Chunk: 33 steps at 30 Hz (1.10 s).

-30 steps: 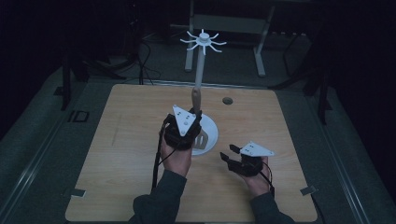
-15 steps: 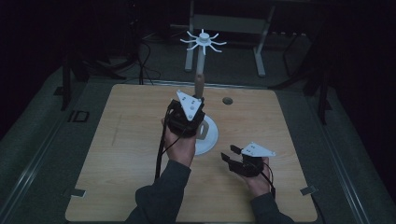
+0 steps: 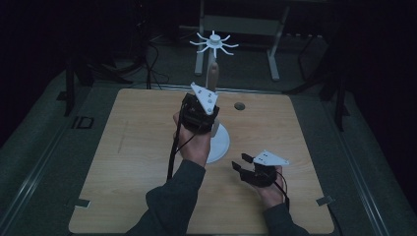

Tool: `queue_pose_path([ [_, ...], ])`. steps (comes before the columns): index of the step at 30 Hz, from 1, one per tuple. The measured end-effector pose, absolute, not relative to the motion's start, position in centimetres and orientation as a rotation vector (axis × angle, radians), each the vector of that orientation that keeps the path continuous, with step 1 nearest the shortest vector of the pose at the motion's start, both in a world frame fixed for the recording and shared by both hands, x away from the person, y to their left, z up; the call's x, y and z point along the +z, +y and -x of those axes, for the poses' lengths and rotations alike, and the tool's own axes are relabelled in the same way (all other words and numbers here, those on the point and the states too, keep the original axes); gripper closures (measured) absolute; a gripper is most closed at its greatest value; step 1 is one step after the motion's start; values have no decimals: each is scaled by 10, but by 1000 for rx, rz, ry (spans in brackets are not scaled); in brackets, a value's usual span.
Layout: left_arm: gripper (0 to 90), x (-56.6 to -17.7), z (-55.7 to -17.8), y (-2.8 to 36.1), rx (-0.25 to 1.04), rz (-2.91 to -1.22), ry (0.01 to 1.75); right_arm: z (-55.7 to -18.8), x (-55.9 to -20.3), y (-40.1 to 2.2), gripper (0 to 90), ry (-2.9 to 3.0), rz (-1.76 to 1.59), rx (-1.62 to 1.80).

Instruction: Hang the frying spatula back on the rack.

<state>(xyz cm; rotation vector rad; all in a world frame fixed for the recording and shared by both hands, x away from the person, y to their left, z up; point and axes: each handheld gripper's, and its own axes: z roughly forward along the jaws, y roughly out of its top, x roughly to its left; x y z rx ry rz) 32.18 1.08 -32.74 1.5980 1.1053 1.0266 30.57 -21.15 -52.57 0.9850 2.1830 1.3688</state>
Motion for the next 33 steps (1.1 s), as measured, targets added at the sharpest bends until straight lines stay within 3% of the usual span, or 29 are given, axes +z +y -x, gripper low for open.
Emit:
queue_pose_path([
  [33,748,-319,-344,5,1055,-1620,1173,-305,-525,-216,470,2164,-1000,1379],
])
